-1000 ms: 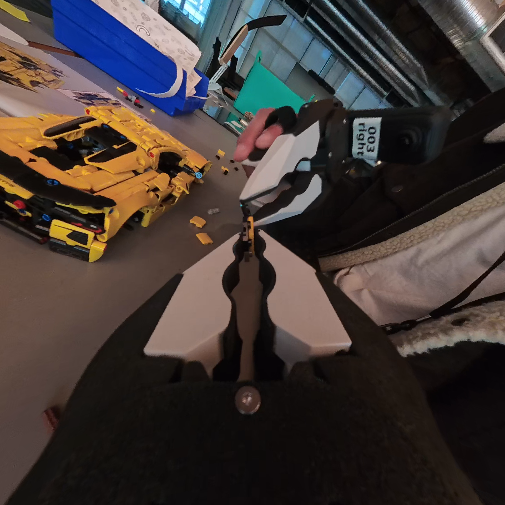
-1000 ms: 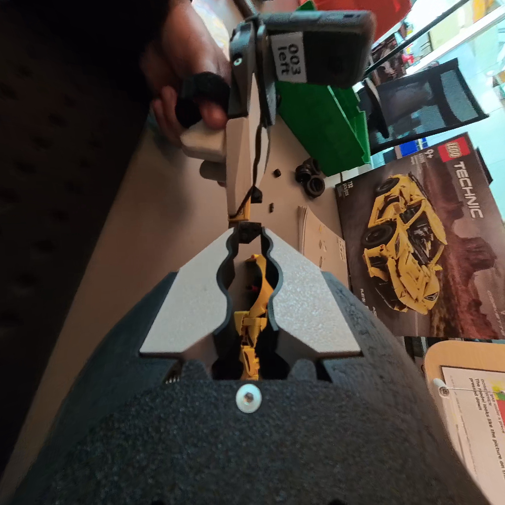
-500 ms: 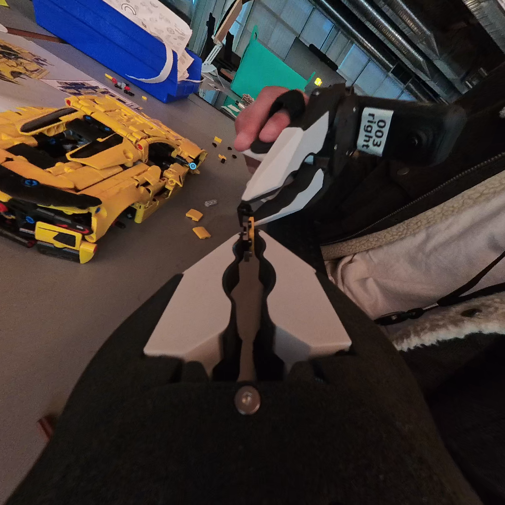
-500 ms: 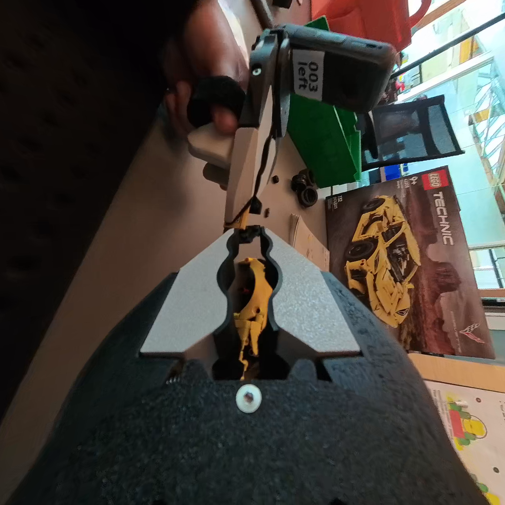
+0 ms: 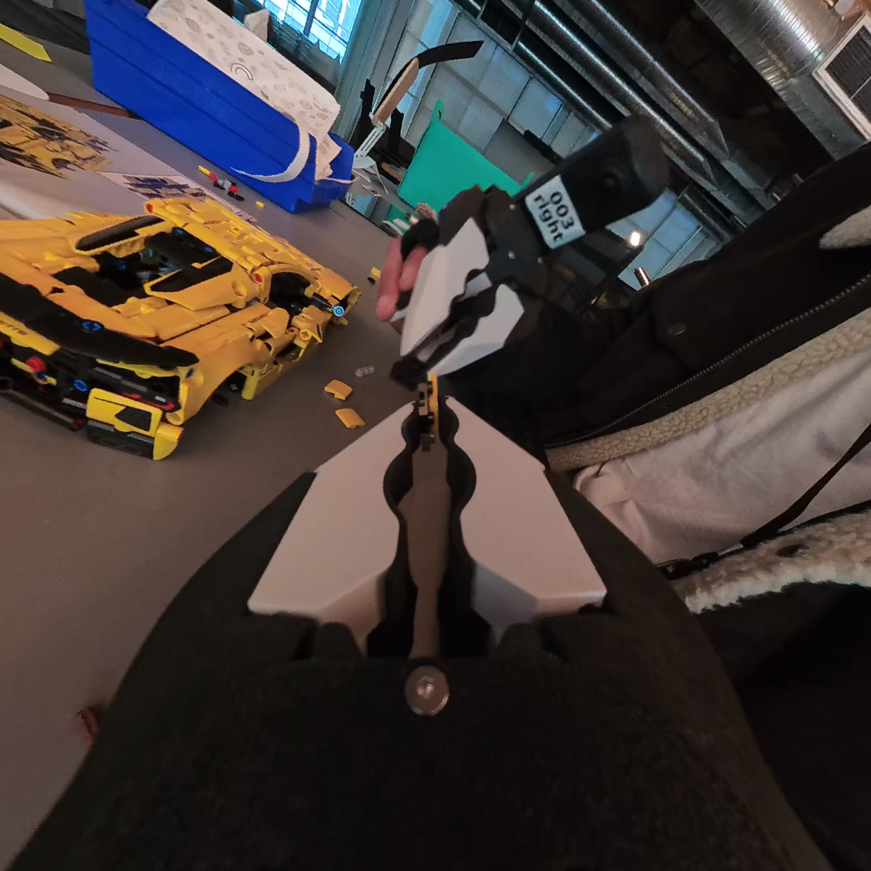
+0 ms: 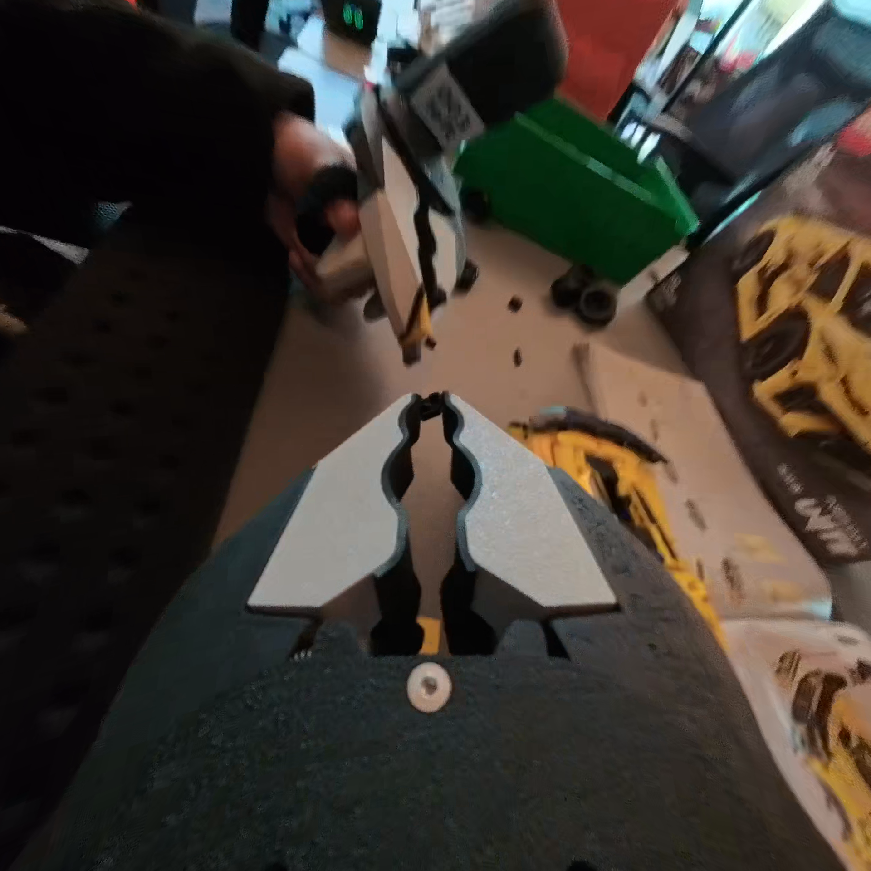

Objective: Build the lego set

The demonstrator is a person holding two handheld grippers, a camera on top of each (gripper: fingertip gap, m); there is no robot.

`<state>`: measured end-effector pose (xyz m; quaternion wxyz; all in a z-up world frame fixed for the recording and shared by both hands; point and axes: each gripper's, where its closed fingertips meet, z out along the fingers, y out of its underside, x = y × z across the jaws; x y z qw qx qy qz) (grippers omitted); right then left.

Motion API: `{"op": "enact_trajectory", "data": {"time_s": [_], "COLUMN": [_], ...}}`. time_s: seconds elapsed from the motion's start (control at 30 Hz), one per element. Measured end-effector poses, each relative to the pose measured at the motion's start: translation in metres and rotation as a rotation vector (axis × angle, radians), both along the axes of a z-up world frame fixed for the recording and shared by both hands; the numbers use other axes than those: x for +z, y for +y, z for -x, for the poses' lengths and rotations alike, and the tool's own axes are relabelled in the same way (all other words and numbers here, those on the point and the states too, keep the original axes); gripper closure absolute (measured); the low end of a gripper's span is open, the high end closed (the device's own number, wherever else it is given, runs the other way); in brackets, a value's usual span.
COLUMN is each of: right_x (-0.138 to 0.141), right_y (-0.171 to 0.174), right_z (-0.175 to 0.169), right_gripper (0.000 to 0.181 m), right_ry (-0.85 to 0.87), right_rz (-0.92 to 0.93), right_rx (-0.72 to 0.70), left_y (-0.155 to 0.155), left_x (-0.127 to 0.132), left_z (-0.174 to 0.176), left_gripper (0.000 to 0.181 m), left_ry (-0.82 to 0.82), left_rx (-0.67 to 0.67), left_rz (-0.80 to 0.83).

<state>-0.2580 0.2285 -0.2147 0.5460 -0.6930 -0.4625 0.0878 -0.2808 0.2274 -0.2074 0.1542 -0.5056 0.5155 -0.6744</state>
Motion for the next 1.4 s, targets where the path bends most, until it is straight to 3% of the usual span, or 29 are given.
{"op": "enact_trajectory", "data": {"time_s": [0.17, 0.33, 0.4, 0.53, 0.63, 0.9, 1.07, 1.27, 1.4], "right_x": [-0.058, -0.085, -0.086, -0.083, -0.079, -0.087, -0.087, -0.087, -0.087], "right_y": [-0.029, -0.058, -0.06, -0.062, -0.074, -0.083, -0.081, -0.08, -0.073], "right_z": [-0.03, -0.036, -0.038, -0.04, -0.036, -0.029, -0.029, -0.029, -0.036], "right_gripper": [0.172, 0.174, 0.181, 0.165, 0.164, 0.158, 0.165, 0.166, 0.166], "right_ry": [-0.279, -0.072, -0.025, 0.027, 0.029, -0.097, -0.137, -0.152, -0.175], "right_rz": [0.257, 0.624, 0.636, 0.685, 0.695, 0.555, 0.482, 0.496, 0.501], "right_rx": [0.047, 0.068, 0.062, 0.033, 0.049, 0.097, 0.074, 0.069, 0.019], "left_y": [0.001, 0.0, 0.0, -0.001, 0.0, -0.001, -0.002, -0.002, 0.001], "left_x": [-0.002, -0.004, -0.004, -0.004, -0.004, -0.004, -0.005, -0.006, -0.027], "left_z": [-0.002, -0.002, -0.002, -0.003, -0.002, -0.003, -0.003, -0.004, -0.013], "left_gripper": [0.176, 0.176, 0.176, 0.176, 0.176, 0.176, 0.176, 0.176, 0.176], "left_ry": [0.016, 0.023, 0.023, 0.028, 0.023, 0.027, 0.033, 0.04, 0.193], "left_rx": [0.005, -0.005, -0.005, -0.011, -0.007, -0.011, -0.016, -0.016, -0.017], "left_rz": [0.007, 0.003, 0.008, 0.008, 0.012, 0.009, 0.008, 0.01, 0.058]}}
